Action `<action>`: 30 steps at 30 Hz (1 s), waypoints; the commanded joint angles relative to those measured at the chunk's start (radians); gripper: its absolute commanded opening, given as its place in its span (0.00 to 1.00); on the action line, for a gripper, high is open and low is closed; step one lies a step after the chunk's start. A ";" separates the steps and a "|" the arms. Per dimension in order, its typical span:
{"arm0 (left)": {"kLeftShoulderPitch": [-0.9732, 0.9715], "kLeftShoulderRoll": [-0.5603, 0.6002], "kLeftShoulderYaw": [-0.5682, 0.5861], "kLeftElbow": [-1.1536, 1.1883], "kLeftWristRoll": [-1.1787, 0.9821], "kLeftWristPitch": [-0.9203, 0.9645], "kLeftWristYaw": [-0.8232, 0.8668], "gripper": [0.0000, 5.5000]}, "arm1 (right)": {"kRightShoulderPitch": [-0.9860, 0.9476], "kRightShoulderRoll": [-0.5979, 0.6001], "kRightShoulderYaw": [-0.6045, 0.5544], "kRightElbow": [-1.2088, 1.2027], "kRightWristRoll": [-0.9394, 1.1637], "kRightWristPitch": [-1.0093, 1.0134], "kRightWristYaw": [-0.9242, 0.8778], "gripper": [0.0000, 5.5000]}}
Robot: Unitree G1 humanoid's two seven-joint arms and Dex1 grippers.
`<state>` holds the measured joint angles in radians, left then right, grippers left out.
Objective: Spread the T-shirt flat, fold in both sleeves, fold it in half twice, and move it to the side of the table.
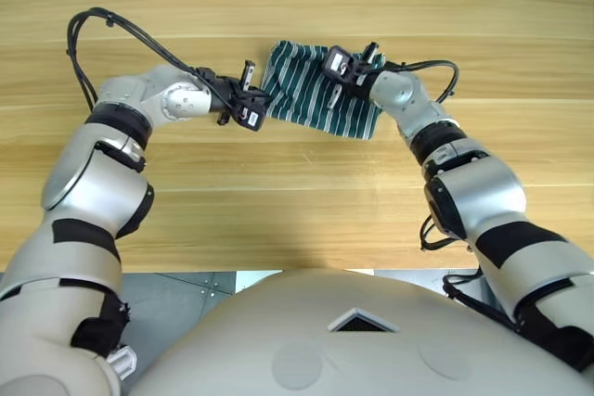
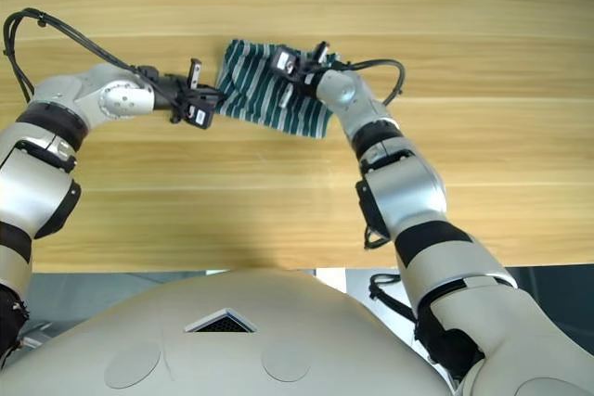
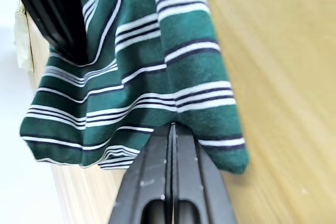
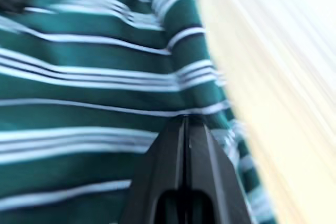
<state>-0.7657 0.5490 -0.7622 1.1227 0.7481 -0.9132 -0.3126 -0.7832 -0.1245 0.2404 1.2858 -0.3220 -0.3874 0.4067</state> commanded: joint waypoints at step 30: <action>0.174 0.055 -0.010 -0.152 -0.041 -0.014 -0.105 0.00 | 0.097 -0.007 0.032 -0.195 0.111 -0.204 0.448 0.01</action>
<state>-0.6472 0.6206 -0.7277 0.9527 0.6421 -0.9455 -0.3638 -0.6921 -0.1225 0.2508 1.1006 -0.1948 -0.5817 0.8312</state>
